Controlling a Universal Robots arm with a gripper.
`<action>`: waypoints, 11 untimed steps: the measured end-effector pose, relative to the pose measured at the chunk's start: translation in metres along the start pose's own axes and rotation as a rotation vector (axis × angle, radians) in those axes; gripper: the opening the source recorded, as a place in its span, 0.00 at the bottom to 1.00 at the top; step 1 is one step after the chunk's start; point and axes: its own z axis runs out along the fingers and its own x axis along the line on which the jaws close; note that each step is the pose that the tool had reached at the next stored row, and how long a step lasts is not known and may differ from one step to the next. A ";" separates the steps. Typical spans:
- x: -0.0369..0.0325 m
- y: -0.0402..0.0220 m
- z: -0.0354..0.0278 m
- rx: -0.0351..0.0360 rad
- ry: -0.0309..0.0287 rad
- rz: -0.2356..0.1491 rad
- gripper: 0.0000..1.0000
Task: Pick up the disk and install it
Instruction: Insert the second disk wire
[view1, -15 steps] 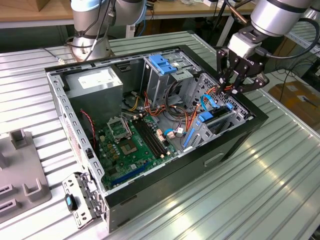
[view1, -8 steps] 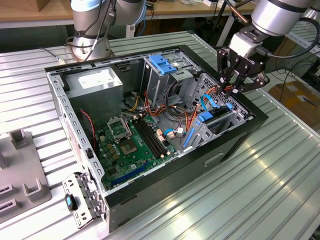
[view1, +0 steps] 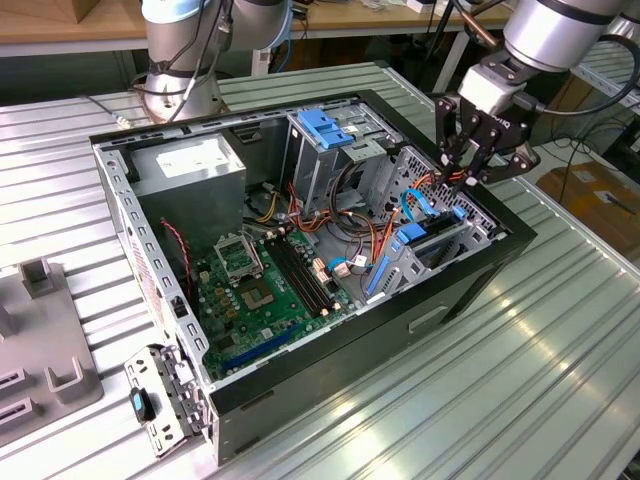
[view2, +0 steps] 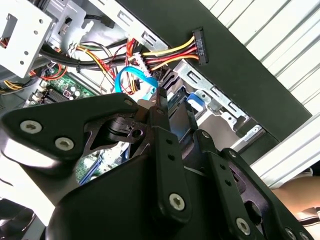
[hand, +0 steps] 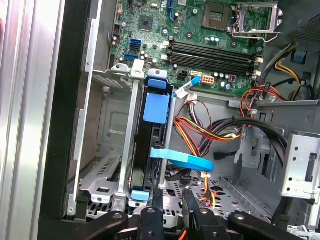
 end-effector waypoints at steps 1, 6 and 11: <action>0.0000 -0.0017 0.0001 0.0000 0.0000 0.000 0.30; 0.0002 -0.0096 0.0005 0.0000 -0.0001 0.000 0.30; 0.0006 -0.0153 0.0008 0.0000 0.0000 0.000 0.30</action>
